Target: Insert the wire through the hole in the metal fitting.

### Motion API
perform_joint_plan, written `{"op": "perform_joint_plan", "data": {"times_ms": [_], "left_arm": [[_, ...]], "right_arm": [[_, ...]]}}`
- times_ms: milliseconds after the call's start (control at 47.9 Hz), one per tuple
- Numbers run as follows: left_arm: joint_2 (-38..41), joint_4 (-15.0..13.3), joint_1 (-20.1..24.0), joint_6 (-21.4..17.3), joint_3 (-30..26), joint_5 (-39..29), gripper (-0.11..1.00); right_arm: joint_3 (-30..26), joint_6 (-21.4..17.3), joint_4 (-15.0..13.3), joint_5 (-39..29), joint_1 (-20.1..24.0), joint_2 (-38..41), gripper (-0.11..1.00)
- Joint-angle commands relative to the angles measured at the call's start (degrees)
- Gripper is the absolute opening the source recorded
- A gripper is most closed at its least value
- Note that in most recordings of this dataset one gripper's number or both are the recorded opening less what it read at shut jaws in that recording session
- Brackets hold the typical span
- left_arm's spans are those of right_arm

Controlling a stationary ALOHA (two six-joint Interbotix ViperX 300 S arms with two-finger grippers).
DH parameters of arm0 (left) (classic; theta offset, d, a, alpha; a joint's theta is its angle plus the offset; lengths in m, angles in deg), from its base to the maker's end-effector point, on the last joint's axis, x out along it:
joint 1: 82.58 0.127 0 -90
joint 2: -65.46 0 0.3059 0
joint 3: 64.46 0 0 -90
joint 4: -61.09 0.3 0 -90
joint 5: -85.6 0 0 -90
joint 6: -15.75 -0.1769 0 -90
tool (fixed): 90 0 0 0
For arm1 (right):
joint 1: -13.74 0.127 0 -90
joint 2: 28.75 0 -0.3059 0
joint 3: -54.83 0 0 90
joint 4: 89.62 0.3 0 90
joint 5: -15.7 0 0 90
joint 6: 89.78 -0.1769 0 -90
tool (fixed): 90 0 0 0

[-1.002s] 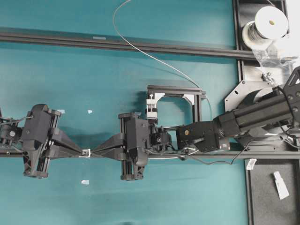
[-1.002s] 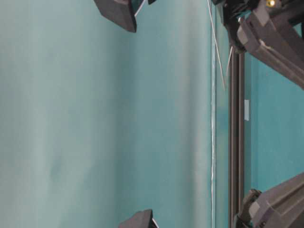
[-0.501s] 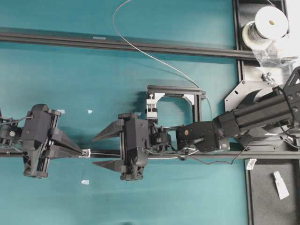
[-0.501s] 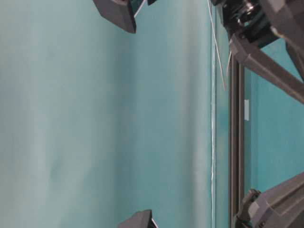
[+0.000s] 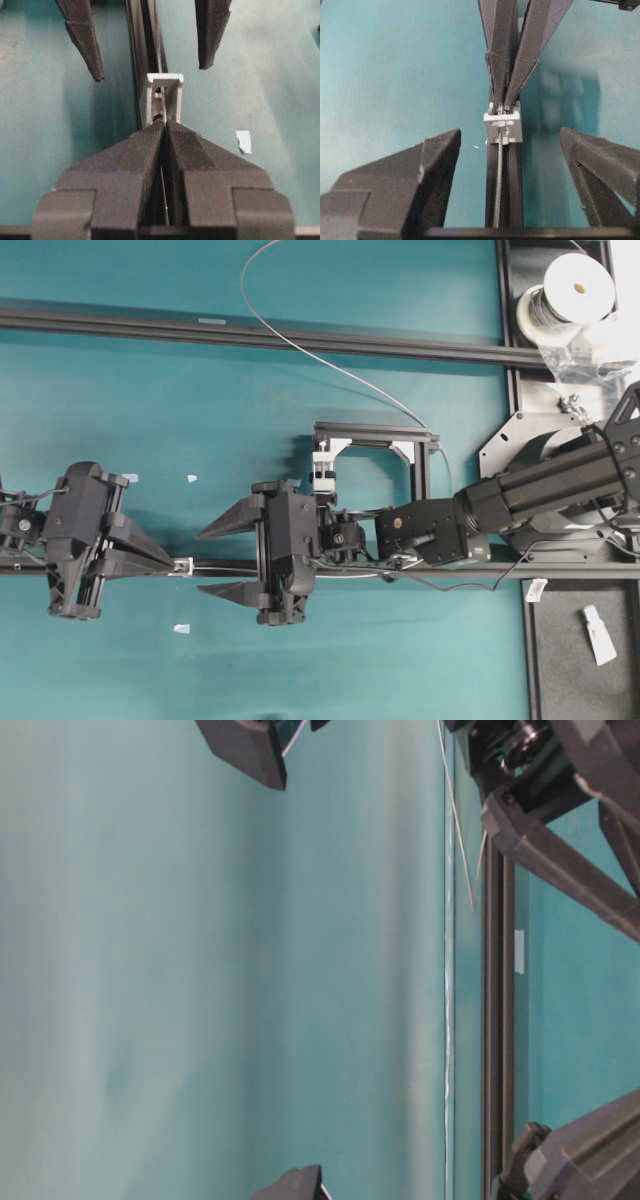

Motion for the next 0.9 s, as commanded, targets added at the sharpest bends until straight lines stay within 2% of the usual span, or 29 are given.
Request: {"op": "perform_joint_plan", "data": {"times_ms": [0, 313, 773, 877], "left_arm": [[-1.9, 0.0, -0.2, 0.1, 0.0, 0.3, -0.10], [-9.2, 0.0, -1.1, 0.4, 5.4, 0.0, -0.10], [-16.4, -0.1, -4.0, 7.0, 14.6, -2.0, -0.10], [-18.1, -0.1, -4.7, 7.4, 15.9, -3.7, -0.10]], "right_arm": [[-1.1, 0.2, -0.1, 0.2, -0.1, -0.9, 0.88], [-1.1, 0.2, -0.1, 0.1, -0.1, -0.9, 0.88], [-1.4, 0.2, -0.1, 0.1, -0.1, -0.9, 0.88], [-1.5, 0.2, -0.1, 0.1, -0.1, -0.9, 0.88]]}}
